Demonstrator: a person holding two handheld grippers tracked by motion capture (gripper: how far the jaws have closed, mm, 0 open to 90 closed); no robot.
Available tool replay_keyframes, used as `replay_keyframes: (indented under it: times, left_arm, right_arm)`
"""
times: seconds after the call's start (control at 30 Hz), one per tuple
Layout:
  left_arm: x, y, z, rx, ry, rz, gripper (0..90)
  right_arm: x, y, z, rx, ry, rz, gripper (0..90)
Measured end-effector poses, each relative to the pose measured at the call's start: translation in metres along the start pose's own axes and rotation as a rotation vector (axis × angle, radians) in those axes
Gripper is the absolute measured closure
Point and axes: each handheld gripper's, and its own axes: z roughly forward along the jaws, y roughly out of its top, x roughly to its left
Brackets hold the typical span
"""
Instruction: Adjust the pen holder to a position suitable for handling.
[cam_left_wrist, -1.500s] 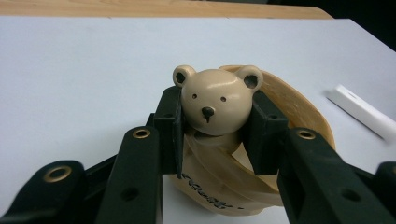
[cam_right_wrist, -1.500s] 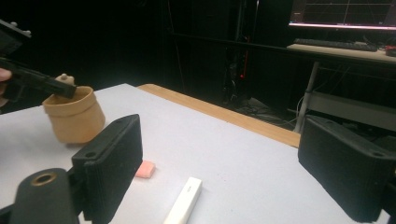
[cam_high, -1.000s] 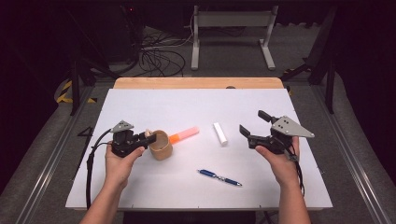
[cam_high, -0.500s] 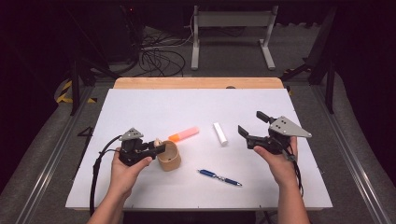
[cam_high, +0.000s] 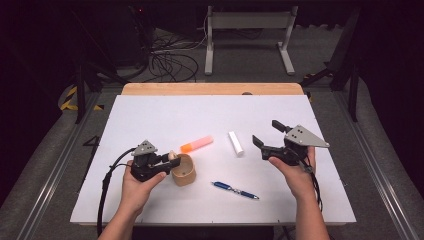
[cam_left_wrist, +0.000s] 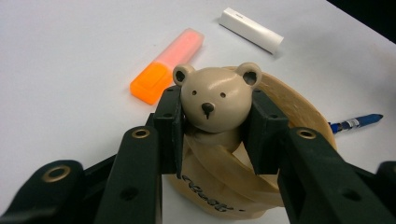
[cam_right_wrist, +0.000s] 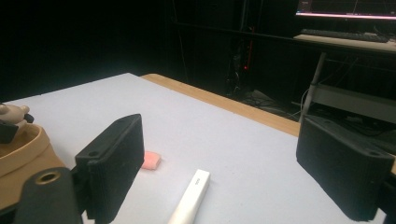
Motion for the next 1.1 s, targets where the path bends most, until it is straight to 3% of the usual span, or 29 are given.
replay_keyframes:
  times: [0.2,0.27,0.53,0.7,0.87,1.1]
  left_arm:
    - [0.002,0.0,0.0,-0.006,-0.005,0.026,61.6]
    - [0.002,0.0,0.0,-0.017,0.013,0.043,58.1]
    - [0.003,0.003,-0.006,-0.059,0.03,0.049,39.6]
    - [0.001,0.006,-0.011,-0.112,0.041,0.098,30.6]
    - [-0.002,0.011,-0.015,-0.156,0.038,0.121,25.0]
    - [-0.005,0.02,-0.017,-0.18,0.029,0.151,19.9]
  right_arm:
    - [0.002,-0.002,0.002,0.006,0.002,-0.003,16.1]
    - [0.003,-0.003,0.004,0.01,0.001,-0.003,16.3]
    - [0.004,-0.004,0.006,0.017,-0.004,-0.004,18.1]
    - [0.007,-0.003,0.007,0.02,-0.007,0.001,19.3]
    - [0.011,-0.003,0.011,0.042,-0.011,0.0,22.2]
    - [0.018,-0.001,0.019,0.076,-0.015,-0.013,26.1]
